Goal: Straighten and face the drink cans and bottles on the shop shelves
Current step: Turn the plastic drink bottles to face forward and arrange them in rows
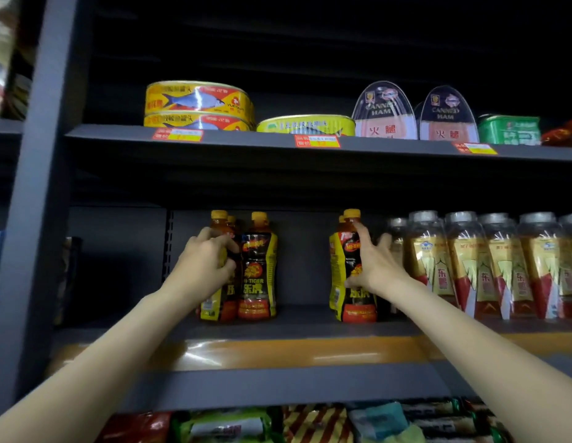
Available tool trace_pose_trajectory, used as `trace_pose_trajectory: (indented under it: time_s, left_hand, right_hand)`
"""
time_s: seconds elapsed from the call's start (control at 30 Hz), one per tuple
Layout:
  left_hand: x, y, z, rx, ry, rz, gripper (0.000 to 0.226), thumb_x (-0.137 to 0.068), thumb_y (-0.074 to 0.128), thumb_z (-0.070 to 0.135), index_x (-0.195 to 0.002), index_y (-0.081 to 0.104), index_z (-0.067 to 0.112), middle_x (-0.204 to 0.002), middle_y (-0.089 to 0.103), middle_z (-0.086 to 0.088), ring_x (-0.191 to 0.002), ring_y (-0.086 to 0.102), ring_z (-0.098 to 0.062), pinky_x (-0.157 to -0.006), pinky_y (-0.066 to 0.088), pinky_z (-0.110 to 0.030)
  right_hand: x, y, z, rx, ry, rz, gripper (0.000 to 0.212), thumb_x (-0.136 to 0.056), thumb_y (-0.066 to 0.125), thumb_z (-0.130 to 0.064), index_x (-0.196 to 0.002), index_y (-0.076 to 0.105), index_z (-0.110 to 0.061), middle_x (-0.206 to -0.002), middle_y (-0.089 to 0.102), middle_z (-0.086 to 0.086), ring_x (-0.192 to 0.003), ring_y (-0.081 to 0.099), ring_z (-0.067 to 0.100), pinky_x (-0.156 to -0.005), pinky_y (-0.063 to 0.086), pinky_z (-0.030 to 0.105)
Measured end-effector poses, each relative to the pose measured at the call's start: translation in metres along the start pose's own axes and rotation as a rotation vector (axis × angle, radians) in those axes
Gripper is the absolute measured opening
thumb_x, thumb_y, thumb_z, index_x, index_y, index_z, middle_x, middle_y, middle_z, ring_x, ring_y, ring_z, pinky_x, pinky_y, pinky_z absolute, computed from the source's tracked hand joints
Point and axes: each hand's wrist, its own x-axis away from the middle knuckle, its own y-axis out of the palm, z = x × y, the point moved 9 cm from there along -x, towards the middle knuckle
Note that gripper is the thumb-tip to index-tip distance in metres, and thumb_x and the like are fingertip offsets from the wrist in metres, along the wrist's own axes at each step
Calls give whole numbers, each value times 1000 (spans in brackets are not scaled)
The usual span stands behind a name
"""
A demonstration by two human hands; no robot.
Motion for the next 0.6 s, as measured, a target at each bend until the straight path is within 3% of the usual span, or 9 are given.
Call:
trace_pose_trajectory:
  time_s: [0.07,0.13,0.2,0.37,0.6]
  left_hand:
    - [0,-15,-9,-58,6,18,24,-89,56,17,-113,59,18,-126,43,-5,-121,39,-26,-97,39,-39]
    - [3,-27,-21,-119,-6,23,26,-89,56,19,-114,58,18,-125,44,-5,-119,40,-26,-97,39,-40]
    - [8,-35,-31,-172,-20,27,27,-89,55,20,-116,57,18,-124,44,-5,-116,40,-27,-96,40,-42]
    - [22,-29,-49,-260,-35,12,30,-91,51,23,-121,52,18,-125,41,-3,-116,39,-25,-97,39,-39]
    - [22,-14,-48,-219,27,52,29,-92,48,21,-121,51,17,-124,41,0,-114,41,-20,-94,39,-33]
  right_hand:
    - [2,-17,-22,64,-97,125,101,-80,74,-25,-150,1,-28,-151,4,19,-137,19,40,-103,36,45]
    - [4,-26,-55,18,-232,210,95,-81,73,-30,-149,7,-25,-150,9,18,-137,18,38,-103,36,43]
    - [-1,-14,-89,-95,-313,145,94,-80,74,-31,-149,10,-25,-149,16,19,-137,22,38,-104,35,43]
    - [-38,54,-137,-400,-218,-97,112,-73,80,-29,-150,-1,-31,-154,13,18,-140,23,39,-111,30,49]
    - [-60,84,-133,-410,-129,-102,116,-70,82,-26,-150,-1,-31,-150,31,13,-136,34,35,-107,36,49]
